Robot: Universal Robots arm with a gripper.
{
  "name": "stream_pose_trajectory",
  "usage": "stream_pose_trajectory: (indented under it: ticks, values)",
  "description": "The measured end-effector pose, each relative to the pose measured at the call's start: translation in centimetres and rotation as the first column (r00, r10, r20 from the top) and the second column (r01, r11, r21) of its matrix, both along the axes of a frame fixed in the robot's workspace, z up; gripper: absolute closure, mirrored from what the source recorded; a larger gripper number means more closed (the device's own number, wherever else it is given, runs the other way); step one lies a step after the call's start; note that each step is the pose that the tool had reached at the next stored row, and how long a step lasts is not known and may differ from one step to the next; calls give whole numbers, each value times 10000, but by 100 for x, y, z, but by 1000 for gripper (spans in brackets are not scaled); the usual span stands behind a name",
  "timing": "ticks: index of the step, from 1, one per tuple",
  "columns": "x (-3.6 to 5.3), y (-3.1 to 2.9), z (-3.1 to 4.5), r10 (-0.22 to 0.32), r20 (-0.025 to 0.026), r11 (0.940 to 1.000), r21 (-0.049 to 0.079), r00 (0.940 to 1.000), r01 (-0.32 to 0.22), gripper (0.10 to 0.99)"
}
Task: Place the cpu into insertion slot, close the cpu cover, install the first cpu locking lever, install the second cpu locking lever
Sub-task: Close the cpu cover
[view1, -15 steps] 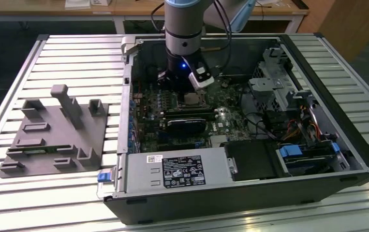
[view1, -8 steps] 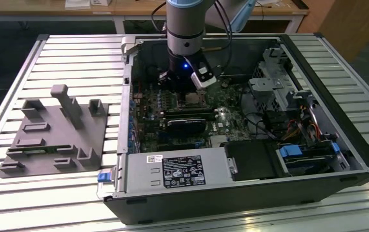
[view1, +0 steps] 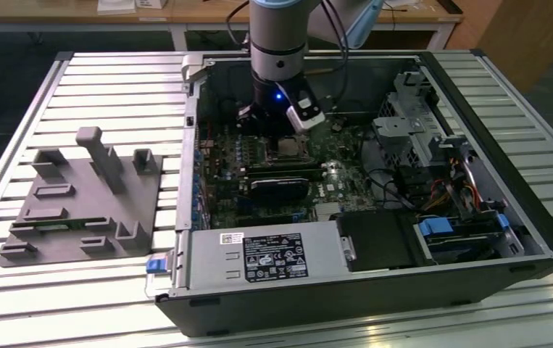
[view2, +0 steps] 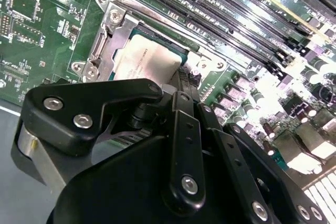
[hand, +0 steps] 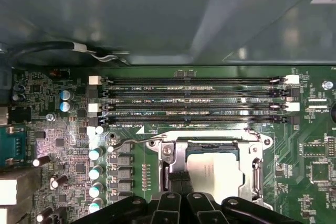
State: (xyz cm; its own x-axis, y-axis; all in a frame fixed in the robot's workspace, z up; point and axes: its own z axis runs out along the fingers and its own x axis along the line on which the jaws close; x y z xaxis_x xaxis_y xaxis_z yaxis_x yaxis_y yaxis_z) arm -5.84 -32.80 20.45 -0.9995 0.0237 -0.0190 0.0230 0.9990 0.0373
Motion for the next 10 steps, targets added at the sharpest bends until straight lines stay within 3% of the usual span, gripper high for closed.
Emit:
stream_pose_trajectory:
  ticks: [4, 10]
  values:
    - [0, 0, 62, 0, 0, 10000, 0, 10000, 0, 980]
    - [13, 0, 66, 2, -1, 10000, 0, 10000, -2, 980]
